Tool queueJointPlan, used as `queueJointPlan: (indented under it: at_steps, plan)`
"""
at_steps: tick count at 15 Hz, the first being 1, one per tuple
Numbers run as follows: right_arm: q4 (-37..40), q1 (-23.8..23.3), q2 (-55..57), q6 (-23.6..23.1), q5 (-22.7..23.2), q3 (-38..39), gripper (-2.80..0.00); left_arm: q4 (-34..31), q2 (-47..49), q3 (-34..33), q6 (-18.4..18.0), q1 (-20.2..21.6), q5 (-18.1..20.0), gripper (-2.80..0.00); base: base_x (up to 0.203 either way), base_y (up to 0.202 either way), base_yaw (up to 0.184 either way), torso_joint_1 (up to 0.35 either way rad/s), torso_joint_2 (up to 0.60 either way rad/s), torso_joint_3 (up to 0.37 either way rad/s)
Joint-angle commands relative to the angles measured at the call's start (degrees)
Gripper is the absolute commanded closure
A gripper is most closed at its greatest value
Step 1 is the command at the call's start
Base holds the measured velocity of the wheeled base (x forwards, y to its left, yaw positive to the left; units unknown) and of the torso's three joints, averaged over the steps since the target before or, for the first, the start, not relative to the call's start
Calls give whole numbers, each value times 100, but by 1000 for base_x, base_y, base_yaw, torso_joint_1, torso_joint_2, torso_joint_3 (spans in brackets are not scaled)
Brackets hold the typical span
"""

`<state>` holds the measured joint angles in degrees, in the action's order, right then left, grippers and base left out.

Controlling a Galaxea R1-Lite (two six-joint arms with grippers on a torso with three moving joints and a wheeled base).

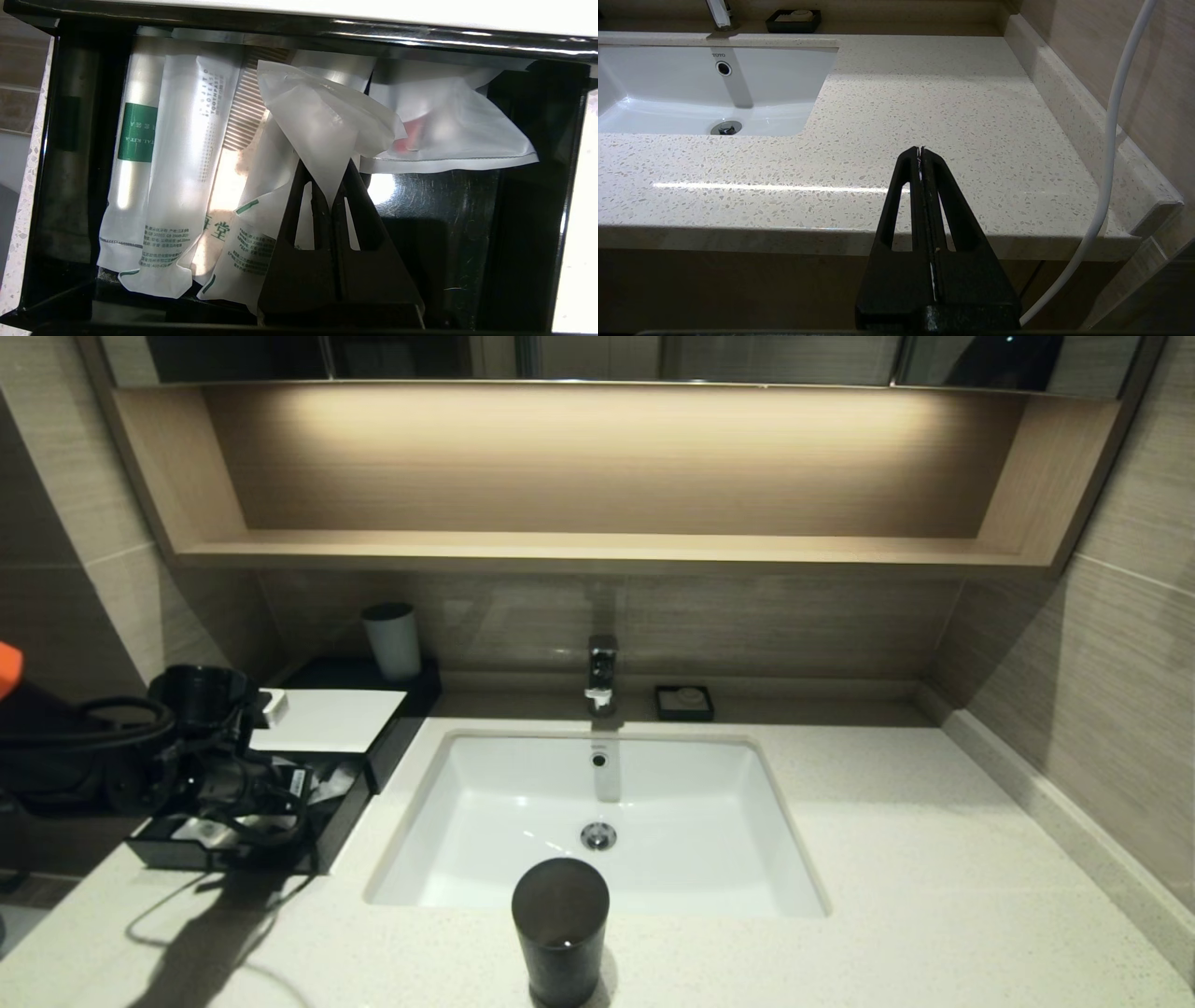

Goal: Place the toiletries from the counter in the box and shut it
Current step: Place the bathroom toiletry into the drawer

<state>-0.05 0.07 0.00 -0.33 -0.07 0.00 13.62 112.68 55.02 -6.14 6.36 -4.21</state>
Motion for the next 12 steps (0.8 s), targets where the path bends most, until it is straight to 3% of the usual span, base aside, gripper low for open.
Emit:
queueJointPlan:
  at_steps: [1,7,8,12]
  plan:
    - [-4,1,0,-2,-1,4,0,1,9,-23,-1,8,-1,0,0,0,0,0,0,0]
    - [-4,1,0,-2,-1,9,0,9,-72,-68,-10,51,16,0,0,0,0,0,0,0]
    - [-4,1,0,-2,-1,1,0,9,-95,-65,-1,67,7,-280,0,0,0,0,0,0]
    - [-4,1,0,-2,-1,9,0,-10,-360,-112,-1,102,7,-280,0,0,0,0,0,0]
